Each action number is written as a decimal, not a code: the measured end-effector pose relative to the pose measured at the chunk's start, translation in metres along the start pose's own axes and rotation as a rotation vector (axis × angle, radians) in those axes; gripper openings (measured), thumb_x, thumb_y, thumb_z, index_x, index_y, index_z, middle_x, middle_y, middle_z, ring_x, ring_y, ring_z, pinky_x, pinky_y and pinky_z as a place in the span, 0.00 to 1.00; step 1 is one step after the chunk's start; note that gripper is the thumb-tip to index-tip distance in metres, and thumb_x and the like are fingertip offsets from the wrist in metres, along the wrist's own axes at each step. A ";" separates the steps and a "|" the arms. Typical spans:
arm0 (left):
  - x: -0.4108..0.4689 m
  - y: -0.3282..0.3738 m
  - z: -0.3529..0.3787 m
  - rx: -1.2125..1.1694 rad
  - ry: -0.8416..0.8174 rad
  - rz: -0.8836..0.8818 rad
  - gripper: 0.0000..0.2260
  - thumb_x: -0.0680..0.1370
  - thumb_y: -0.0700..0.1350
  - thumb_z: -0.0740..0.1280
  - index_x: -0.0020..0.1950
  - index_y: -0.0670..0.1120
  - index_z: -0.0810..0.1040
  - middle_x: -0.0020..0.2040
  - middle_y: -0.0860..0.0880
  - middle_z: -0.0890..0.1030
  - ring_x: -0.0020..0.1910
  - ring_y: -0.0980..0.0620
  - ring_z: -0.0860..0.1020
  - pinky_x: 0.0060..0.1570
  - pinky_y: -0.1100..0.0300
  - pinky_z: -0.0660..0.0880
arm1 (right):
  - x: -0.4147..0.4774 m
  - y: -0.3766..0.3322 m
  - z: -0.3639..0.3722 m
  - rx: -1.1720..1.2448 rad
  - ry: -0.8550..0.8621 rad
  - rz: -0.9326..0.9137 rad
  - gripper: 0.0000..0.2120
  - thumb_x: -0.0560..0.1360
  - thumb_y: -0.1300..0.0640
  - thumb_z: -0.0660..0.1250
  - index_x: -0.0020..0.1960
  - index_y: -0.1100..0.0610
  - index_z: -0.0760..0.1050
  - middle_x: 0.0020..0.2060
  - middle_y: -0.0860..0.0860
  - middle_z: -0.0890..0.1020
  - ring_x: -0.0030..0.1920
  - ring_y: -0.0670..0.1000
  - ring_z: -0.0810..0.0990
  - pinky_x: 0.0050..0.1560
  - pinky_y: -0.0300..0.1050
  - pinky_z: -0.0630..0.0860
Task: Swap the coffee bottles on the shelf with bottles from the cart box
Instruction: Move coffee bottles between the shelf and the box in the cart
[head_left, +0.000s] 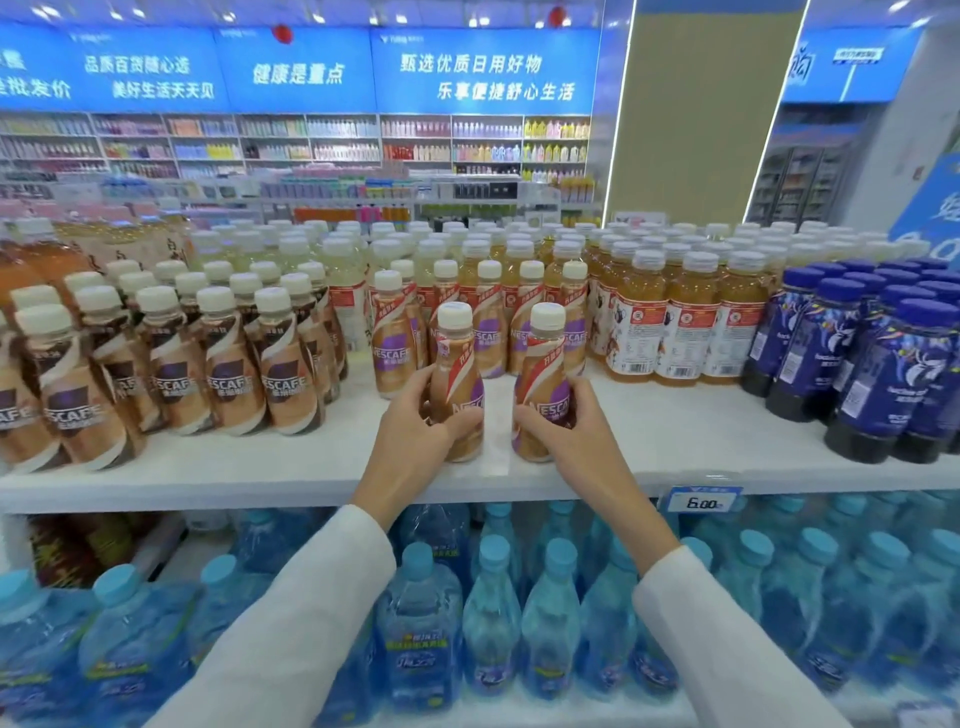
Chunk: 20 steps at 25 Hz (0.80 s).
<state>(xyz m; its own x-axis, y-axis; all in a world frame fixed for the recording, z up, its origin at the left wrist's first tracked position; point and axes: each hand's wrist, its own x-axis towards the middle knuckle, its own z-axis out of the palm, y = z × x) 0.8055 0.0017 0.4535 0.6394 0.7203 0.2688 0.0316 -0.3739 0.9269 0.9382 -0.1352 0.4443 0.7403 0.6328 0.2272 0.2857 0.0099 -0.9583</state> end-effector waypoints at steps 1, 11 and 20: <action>-0.002 -0.002 0.000 0.018 0.020 -0.004 0.31 0.72 0.52 0.78 0.71 0.52 0.70 0.64 0.56 0.78 0.62 0.55 0.77 0.62 0.56 0.77 | -0.001 0.003 0.000 -0.029 0.007 -0.010 0.33 0.70 0.46 0.77 0.69 0.48 0.67 0.60 0.42 0.78 0.60 0.43 0.78 0.53 0.34 0.75; 0.007 -0.009 -0.007 -0.043 -0.050 -0.086 0.28 0.72 0.40 0.78 0.66 0.51 0.69 0.65 0.50 0.79 0.60 0.53 0.79 0.58 0.60 0.77 | 0.005 0.004 0.015 -0.409 0.167 -0.064 0.38 0.59 0.36 0.81 0.61 0.48 0.68 0.54 0.46 0.74 0.54 0.46 0.76 0.55 0.44 0.78; 0.001 -0.012 0.014 0.158 0.185 0.041 0.31 0.68 0.49 0.81 0.68 0.50 0.74 0.57 0.55 0.79 0.53 0.55 0.79 0.47 0.69 0.73 | 0.005 0.009 0.016 -0.172 0.144 -0.092 0.28 0.64 0.50 0.83 0.60 0.47 0.75 0.52 0.41 0.82 0.51 0.40 0.81 0.50 0.35 0.78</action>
<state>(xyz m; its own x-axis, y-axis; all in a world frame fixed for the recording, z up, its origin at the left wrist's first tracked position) 0.8170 -0.0013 0.4388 0.4915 0.7919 0.3624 0.1373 -0.4814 0.8657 0.9346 -0.1199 0.4341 0.7822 0.5180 0.3461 0.4460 -0.0778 -0.8917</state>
